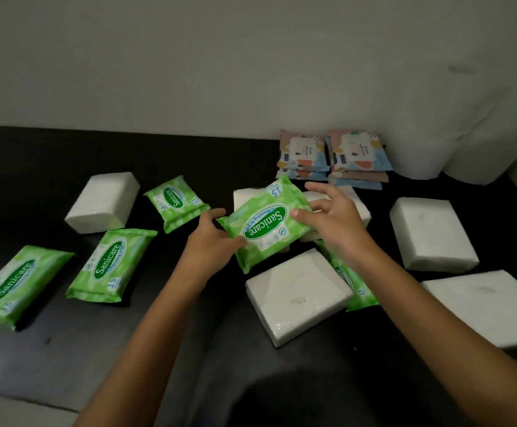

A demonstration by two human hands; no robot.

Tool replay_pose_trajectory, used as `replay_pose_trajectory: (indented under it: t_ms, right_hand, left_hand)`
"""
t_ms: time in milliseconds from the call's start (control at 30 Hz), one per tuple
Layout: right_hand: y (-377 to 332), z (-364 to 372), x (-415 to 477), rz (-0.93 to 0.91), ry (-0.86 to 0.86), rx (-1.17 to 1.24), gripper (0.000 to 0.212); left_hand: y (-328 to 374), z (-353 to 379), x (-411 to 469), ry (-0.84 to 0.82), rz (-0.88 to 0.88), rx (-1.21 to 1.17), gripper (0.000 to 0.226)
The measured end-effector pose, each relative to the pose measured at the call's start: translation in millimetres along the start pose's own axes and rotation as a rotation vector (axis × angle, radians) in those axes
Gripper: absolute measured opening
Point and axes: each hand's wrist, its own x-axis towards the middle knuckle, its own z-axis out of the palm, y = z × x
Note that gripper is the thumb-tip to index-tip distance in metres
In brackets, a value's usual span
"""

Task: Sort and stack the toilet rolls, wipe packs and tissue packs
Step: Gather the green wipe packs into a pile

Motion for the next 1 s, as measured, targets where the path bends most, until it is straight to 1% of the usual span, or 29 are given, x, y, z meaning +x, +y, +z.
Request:
replay_pose_trajectory:
  t_ms: [133, 233, 300, 367, 433, 500, 533, 633, 700, 767, 800, 833, 900, 933, 967, 1000]
  right_hand:
    - [-15, 4, 10, -0.034, 0.009, 0.134, 0.041]
    - [-28, 10, 22, -0.065, 0.045, 0.167, 0.032]
    - [-38, 17, 30, -0.085, 0.039, 0.174, 0.027]
    - [-49, 29, 41, -0.099, 0.028, 0.180, 0.022]
    - [-61, 46, 54, -0.095, 0.018, 0.187, 0.017]
    - [-72, 67, 68, -0.073, 0.009, 0.183, 0.016]
    - [-76, 77, 76, -0.057, 0.009, 0.182, 0.015]
    - [-84, 102, 101, -0.001, 0.029, 0.257, 0.017]
    - [-83, 114, 117, 0.035, 0.074, 0.348, 0.015]
    - [-79, 122, 132, 0.077, 0.122, 0.420, 0.010]
    - [-74, 124, 138, 0.107, 0.128, 0.403, 0.006]
    - [-70, 127, 142, 0.142, 0.112, 0.364, 0.006]
    - [-56, 132, 153, 0.238, 0.066, 0.255, 0.039]
    - [-50, 134, 157, 0.282, 0.057, 0.196, 0.049]
    - [-43, 135, 161, 0.308, 0.055, 0.135, 0.052]
    - [-39, 134, 166, 0.314, 0.061, 0.077, 0.048]
  left_hand:
    - [-2, -16, 15, -0.003, 0.016, -0.088, 0.071]
    - [-1, -33, 33, -0.121, 0.024, -0.125, 0.070]
    - [2, -47, 45, -0.227, 0.059, -0.037, 0.061]
    - [8, -61, 57, -0.299, 0.133, 0.050, 0.047]
    - [13, -76, 71, -0.396, 0.187, -0.037, 0.032]
    - [15, -88, 89, -0.494, 0.162, -0.183, 0.024]
    - [15, -94, 99, -0.514, 0.138, -0.237, 0.022]
    - [15, -109, 130, -0.515, 0.079, -0.346, 0.016]
    - [15, -114, 151, -0.494, 0.049, -0.413, 0.014]
    - [15, -115, 173, -0.457, 0.022, -0.476, 0.018]
    - [16, -114, 186, -0.438, -0.002, -0.512, 0.022]
    - [17, -111, 198, -0.422, -0.031, -0.546, 0.025]
    - [19, -100, 219, -0.404, -0.072, -0.595, 0.029]
    - [21, -93, 230, -0.400, -0.081, -0.613, 0.030]
    - [23, -85, 238, -0.399, -0.089, -0.628, 0.030]
    - [26, -77, 246, -0.398, -0.101, -0.636, 0.030]
